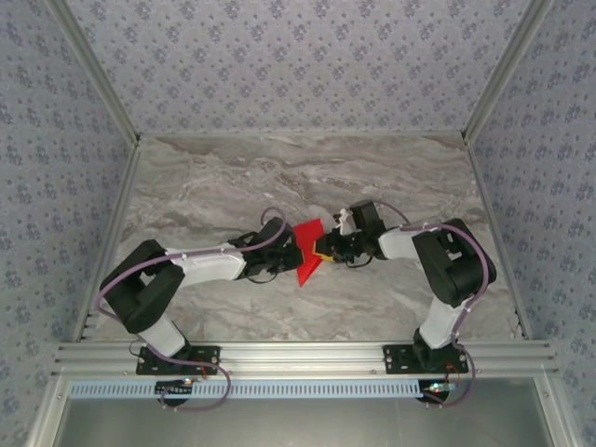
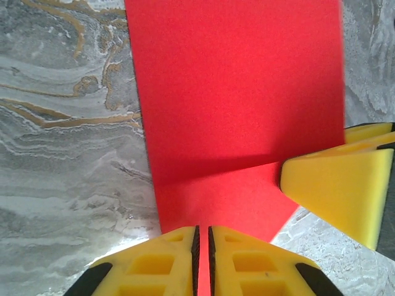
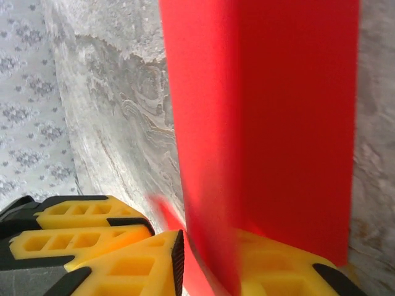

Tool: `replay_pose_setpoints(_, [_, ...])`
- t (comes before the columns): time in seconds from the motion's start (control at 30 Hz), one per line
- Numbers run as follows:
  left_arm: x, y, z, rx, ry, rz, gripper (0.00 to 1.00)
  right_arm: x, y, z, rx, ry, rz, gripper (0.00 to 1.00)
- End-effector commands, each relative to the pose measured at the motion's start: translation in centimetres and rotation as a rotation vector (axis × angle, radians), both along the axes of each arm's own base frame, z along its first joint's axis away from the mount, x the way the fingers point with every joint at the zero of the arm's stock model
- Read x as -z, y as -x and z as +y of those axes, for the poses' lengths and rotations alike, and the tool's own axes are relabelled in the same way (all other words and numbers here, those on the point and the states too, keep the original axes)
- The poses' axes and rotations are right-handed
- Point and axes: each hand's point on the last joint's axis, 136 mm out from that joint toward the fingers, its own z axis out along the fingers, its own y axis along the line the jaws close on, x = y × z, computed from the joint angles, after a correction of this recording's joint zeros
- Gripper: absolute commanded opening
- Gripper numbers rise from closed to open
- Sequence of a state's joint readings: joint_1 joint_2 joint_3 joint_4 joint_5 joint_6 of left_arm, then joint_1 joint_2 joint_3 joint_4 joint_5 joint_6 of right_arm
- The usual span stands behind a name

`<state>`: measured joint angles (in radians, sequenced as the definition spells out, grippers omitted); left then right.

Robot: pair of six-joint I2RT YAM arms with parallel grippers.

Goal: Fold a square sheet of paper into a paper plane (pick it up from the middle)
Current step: Fourth fold the wing at the center of the table.

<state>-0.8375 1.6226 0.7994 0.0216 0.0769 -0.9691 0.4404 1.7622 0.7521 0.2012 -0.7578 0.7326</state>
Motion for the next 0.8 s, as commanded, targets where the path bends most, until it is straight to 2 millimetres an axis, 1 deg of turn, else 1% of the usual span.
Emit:
replay_pose_setpoints(0.0, [-0.2,-0.3,0.7,-0.006,-0.022,-0.014,0.15,-0.1,0.2,0.6,-0.066,0.013,-0.022,0.23])
replay_pose_setpoints(0.07, [-0.4,-0.5,0.9,-0.01,-0.02,-0.016,0.15,0.0,-0.1,0.5,-0.06,0.021,-0.025,0.17])
replay_pose_setpoints(0.17, [-1.1,-0.6,1.1,-0.009,-0.017,-0.031,0.15,-0.3,-0.5,0.6,-0.033,0.028,-0.029,0.09])
replay_pose_setpoints(0.3, [-2.7,-0.8,2.3,-0.021,-0.034,-0.072,0.19,-1.5,-0.9,0.8,0.009,0.048,-0.064,0.03])
replay_pose_setpoints(0.4, [-4.0,-0.8,3.7,-0.038,-0.059,-0.11,0.23,-3.0,-1.0,1.2,0.037,0.058,-0.099,0.02])
replay_pose_setpoints(0.47, [-5.1,-0.9,4.8,-0.051,-0.073,-0.139,0.28,-4.3,-1.1,1.4,0.059,0.058,-0.121,0.01])
replay_pose_setpoints(0.57, [-6.7,-0.8,6.2,-0.061,-0.096,-0.189,0.37,-6.2,-1.6,1.6,0.113,0.068,-0.148,0.01])
replay_pose_setpoints(0.63, [-8.1,-0.8,7.1,-0.06,-0.108,-0.235,0.45,-7.4,-1.9,1.9,0.153,0.066,-0.155,0.0])
replay_pose_setpoints(0.7, [-9.2,-0.7,7.8,-0.062,-0.126,-0.275,0.55,-8.3,-1.9,2.0,0.193,0.078,-0.142,0.0])
replay_pose_setpoints(0.77, [-10.1,-0.7,8.4,-0.056,-0.139,-0.321,0.6,-9.1,-2.0,2.2,0.244,0.075,-0.137,0.0])
